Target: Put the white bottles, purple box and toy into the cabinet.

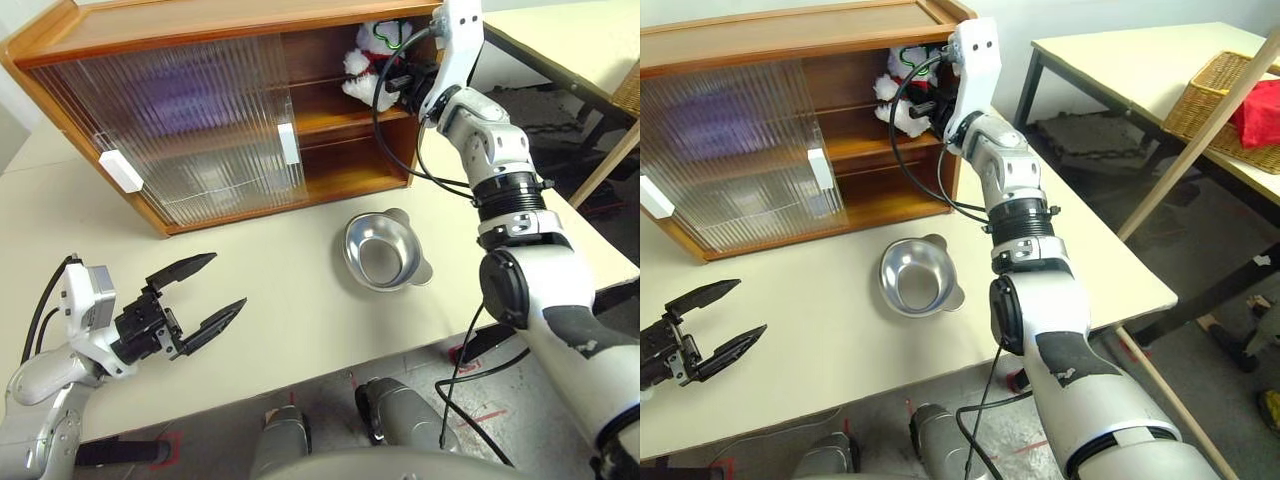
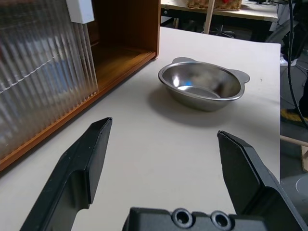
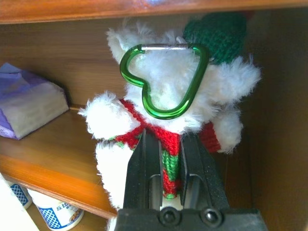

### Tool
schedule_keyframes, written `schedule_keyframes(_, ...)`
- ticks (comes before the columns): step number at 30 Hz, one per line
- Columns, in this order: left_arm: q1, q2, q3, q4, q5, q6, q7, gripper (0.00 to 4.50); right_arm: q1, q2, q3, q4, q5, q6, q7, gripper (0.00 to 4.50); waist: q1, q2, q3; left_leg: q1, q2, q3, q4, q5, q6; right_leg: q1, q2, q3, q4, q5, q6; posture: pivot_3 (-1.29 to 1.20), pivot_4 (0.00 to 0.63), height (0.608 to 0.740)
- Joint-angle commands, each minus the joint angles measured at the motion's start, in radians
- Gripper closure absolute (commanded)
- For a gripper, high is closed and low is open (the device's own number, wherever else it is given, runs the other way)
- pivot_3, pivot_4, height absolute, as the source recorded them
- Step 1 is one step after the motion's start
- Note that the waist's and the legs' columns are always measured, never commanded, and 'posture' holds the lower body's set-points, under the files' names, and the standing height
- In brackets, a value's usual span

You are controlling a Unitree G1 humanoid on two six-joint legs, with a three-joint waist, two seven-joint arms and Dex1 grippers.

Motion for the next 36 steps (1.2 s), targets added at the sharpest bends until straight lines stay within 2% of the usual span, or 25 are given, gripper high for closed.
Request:
schedule_keyframes(1, 0.004, 0.006, 0.01, 0.001, -0.003, 0.003, 0.0, 0.0, 0.017, 0.016, 0.044, -0.033, -0.021, 0.008, -0.017, 4.33, -0.001, 0.0, 0.0, 0.001, 0.002, 0.0, 0.0, 0.0, 0.0, 0.001, 0.003, 0.0, 0.0, 0.001, -0.001, -0.13, 0.072, 0.74)
schedule_keyframes(6, 0.008, 0.005, 0.012, -0.004, -0.004, 0.005, 0.001, 0.0, 0.025, -0.033, 0.066, -0.018, -0.065, -0.021, -0.047, 4.33, 0.025, 0.0, 0.0, 0.001, 0.002, -0.006, 0.001, 0.0, 0.001, 0.003, 0.006, -0.001, 0.001, 0.001, -0.002, -0.13, 0.073, 0.74)
schedule_keyframes(9, 0.008, 0.007, 0.013, -0.006, -0.005, 0.006, 0.002, 0.0, 0.026, -0.049, 0.068, -0.017, -0.066, -0.012, -0.056, 4.33, 0.036, 0.0, 0.0, 0.001, 0.002, -0.007, 0.005, 0.0, 0.001, 0.005, 0.006, -0.001, 0.001, -0.003, -0.01, -0.13, 0.074, 0.74)
schedule_keyframes(25, 0.012, 0.006, 0.017, -0.005, -0.005, 0.006, -0.001, 0.0, 0.004, 0.0, 0.083, 0.001, -0.068, -0.018, -0.1, 4.33, 0.045, 0.0, 0.0, 0.001, 0.002, -0.006, 0.006, 0.0, 0.0, 0.005, 0.006, -0.001, -0.001, -0.001, -0.011, -0.13, 0.075, 0.74)
schedule_keyframes(29, 0.015, 0.005, 0.016, -0.007, -0.004, 0.006, 0.001, 0.0, -0.004, -0.005, 0.089, 0.027, -0.087, -0.038, -0.124, 3.06, 0.049, 0.0, 0.0, 0.001, 0.002, -0.007, 0.006, 0.0, 0.0, 0.005, 0.006, -0.001, -0.001, -0.001, -0.011, -0.13, 0.075, 0.74)
schedule_keyframes(36, 0.006, 0.008, 0.013, 0.0, -0.004, 0.008, -0.004, 0.0, -0.006, -0.011, 0.084, 0.037, -0.095, -0.058, -0.134, 0.45, 0.05, 0.0, 0.0, 0.001, 0.002, -0.007, 0.006, -0.001, 0.0, 0.005, 0.006, -0.001, -0.001, -0.001, -0.011, -0.14, 0.077, 0.74)
